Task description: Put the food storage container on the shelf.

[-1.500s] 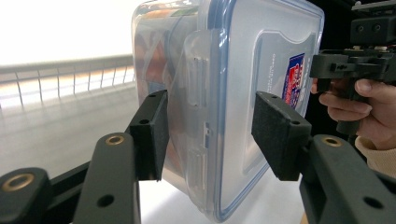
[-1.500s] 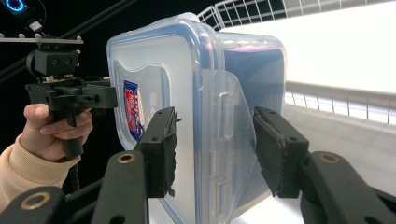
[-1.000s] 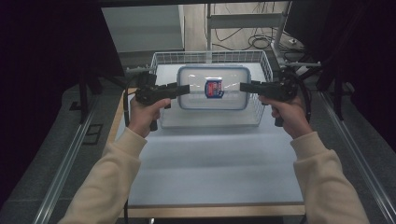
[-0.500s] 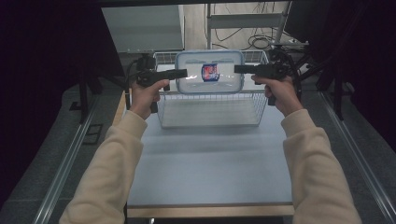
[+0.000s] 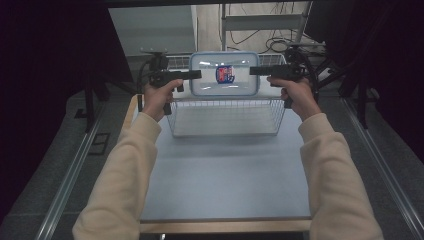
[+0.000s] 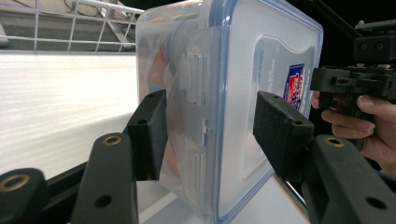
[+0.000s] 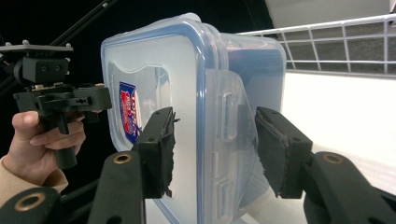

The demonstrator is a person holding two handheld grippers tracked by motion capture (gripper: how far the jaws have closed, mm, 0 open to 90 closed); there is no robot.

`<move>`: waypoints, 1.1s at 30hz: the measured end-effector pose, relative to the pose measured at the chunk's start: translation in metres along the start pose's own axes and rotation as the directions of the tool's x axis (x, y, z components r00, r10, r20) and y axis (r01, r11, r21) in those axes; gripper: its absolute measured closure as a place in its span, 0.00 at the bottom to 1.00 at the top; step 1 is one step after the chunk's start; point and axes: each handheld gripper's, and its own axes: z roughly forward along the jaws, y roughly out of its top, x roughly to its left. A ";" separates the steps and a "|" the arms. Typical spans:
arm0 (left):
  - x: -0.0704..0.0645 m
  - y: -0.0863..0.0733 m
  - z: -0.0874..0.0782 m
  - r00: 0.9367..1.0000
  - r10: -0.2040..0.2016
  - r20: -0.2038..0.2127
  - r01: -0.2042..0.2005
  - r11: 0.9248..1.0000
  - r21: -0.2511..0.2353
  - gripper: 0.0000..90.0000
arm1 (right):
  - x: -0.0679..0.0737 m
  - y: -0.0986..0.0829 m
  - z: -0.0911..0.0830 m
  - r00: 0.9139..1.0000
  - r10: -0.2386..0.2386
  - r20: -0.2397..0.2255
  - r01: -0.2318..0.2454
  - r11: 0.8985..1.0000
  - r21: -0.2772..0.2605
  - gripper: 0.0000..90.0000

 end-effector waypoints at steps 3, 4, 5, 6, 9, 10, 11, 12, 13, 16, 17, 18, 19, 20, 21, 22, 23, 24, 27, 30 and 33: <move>0.007 0.007 0.007 0.999 -0.035 -0.002 0.035 0.999 0.004 0.50 | -0.004 0.004 0.005 1.000 0.026 0.012 -0.026 1.000 -0.001 0.54; 0.007 0.007 0.007 0.999 -0.035 -0.002 0.035 0.999 0.004 0.49 | -0.006 0.005 0.006 0.999 0.037 0.012 -0.037 0.999 0.000 0.54; 0.008 0.009 0.009 0.999 -0.045 -0.004 0.045 0.999 0.006 0.48 | -0.007 0.005 0.008 0.999 0.046 0.014 -0.046 0.999 0.002 0.53; 0.010 0.012 0.012 0.999 -0.048 -0.011 0.049 0.999 0.015 0.47 | -0.008 0.006 0.009 0.998 0.053 0.016 -0.053 0.999 0.002 0.53; 0.012 0.015 0.016 0.998 -0.059 -0.016 0.059 0.998 0.023 0.44 | -0.012 0.007 0.012 0.997 0.077 0.023 -0.077 0.997 0.000 0.52; 0.013 0.017 0.019 0.997 -0.069 -0.016 0.069 0.997 0.026 0.43 | -0.013 0.007 0.013 0.995 0.092 0.025 -0.092 0.996 0.001 0.51; 0.015 0.018 0.022 0.996 -0.088 -0.020 0.089 0.996 0.028 0.42 | -0.014 0.008 0.014 0.994 0.108 0.028 -0.108 0.994 -0.002 0.51; 0.016 0.019 0.024 0.995 -0.094 -0.023 0.095 0.995 0.029 0.41 | -0.015 0.008 0.015 0.993 0.116 0.034 -0.116 0.993 -0.010 0.51; 0.017 0.019 0.025 0.994 -0.103 -0.024 0.104 0.994 0.028 0.40 | -0.016 0.008 0.016 0.992 0.121 0.042 -0.121 0.993 -0.014 0.50; 0.021 0.020 0.029 0.991 -0.132 -0.030 0.133 0.991 0.033 0.38 | -0.018 0.008 0.018 0.986 0.150 0.065 -0.149 0.988 -0.030 0.48; 0.021 0.020 0.029 0.991 -0.132 -0.030 0.133 0.991 0.033 0.37 | -0.018 0.008 0.018 0.986 0.150 0.065 -0.149 0.988 -0.030 0.48; 0.022 0.020 0.030 0.990 -0.133 -0.041 0.134 0.990 0.031 0.37 | -0.018 0.008 0.020 0.984 0.160 0.076 -0.158 0.987 -0.032 0.45; 0.022 0.020 0.030 0.990 -0.124 -0.062 0.125 0.992 0.025 0.39 | -0.017 0.006 0.024 0.980 0.160 0.122 -0.158 0.987 -0.024 0.41; 0.022 0.020 0.030 0.990 -0.124 -0.062 0.125 0.992 0.025 0.40 | -0.017 0.006 0.024 0.980 0.160 0.122 -0.158 0.987 -0.024 0.41; 0.022 0.020 0.030 0.990 -0.125 -0.063 0.127 0.992 0.024 0.40 | -0.016 0.006 0.025 0.978 0.161 0.135 -0.158 0.987 -0.031 0.41; 0.022 0.019 0.030 0.990 -0.125 -0.060 0.127 0.992 0.025 0.40 | -0.017 0.005 0.025 0.973 0.185 0.139 -0.178 0.982 -0.058 0.45; 0.022 0.019 0.030 0.990 -0.126 -0.056 0.127 0.992 0.025 0.39 | -0.017 0.004 0.025 0.971 0.194 0.140 -0.186 0.980 -0.070 0.44; 0.022 0.018 0.030 0.990 -0.128 -0.051 0.129 0.991 0.025 0.39 | -0.017 0.004 0.026 0.970 0.196 0.141 -0.187 0.980 -0.073 0.43; 0.021 0.016 0.029 0.991 -0.124 -0.045 0.125 0.992 0.018 0.39 | -0.015 0.004 0.025 0.968 0.198 0.153 -0.186 0.979 -0.087 0.40; 0.019 0.015 0.026 0.993 -0.116 -0.037 0.116 0.993 -0.002 0.37 | -0.010 0.004 0.022 0.966 0.190 0.175 -0.173 0.979 -0.108 0.37; 0.007 0.012 0.016 0.997 -0.049 -0.055 0.049 0.999 -0.003 0.35 | 0.001 0.002 0.009 0.974 0.104 0.200 -0.081 0.989 -0.122 0.35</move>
